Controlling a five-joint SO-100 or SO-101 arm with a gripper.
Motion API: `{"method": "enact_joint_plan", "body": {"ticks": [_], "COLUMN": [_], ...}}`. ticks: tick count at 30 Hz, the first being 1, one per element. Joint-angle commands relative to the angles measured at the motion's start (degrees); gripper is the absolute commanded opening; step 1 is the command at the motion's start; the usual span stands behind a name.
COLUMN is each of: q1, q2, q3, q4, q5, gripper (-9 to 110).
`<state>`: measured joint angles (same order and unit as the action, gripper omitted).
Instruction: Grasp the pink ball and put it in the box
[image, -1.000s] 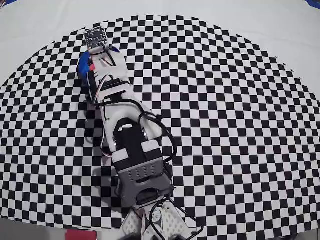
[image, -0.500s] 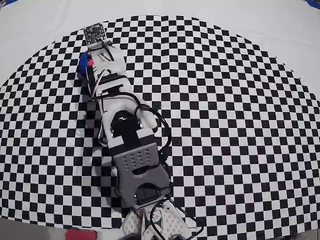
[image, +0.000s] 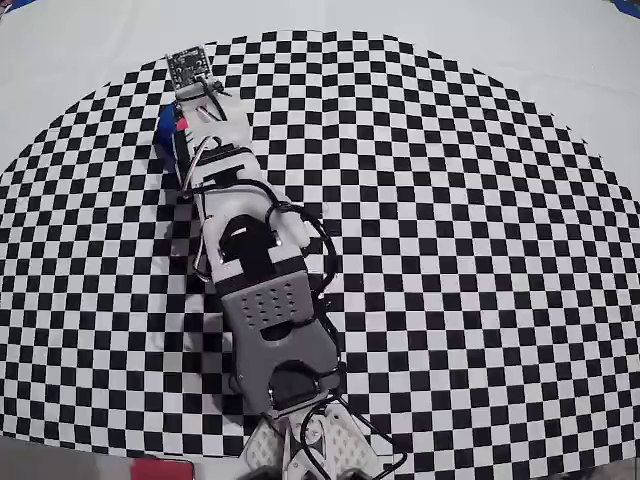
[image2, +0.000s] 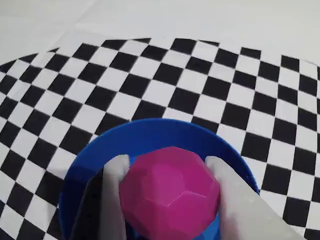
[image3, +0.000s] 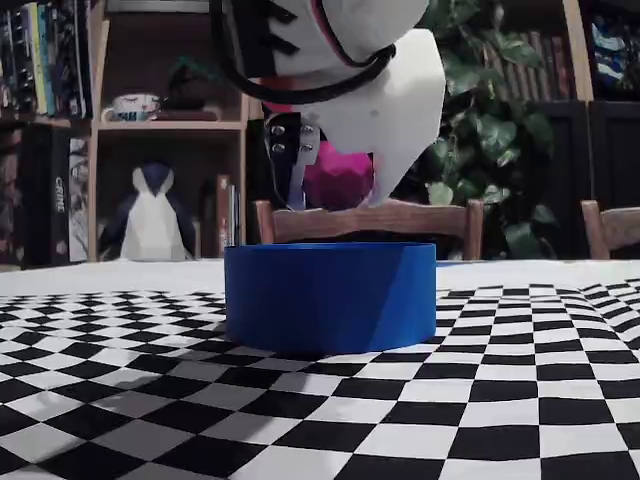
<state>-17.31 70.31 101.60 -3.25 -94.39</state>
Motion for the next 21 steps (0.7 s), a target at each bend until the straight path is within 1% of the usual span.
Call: {"method": "enact_joint_plan", "body": {"ticks": [1,21], "q1": [0.0,0.26], "q2": [0.18,-2.37], "q3": [-3.43,-4.31], "q4": [-0.09,0.0], "q5": [-0.09,-0.09], "gripper": [0,0]}}
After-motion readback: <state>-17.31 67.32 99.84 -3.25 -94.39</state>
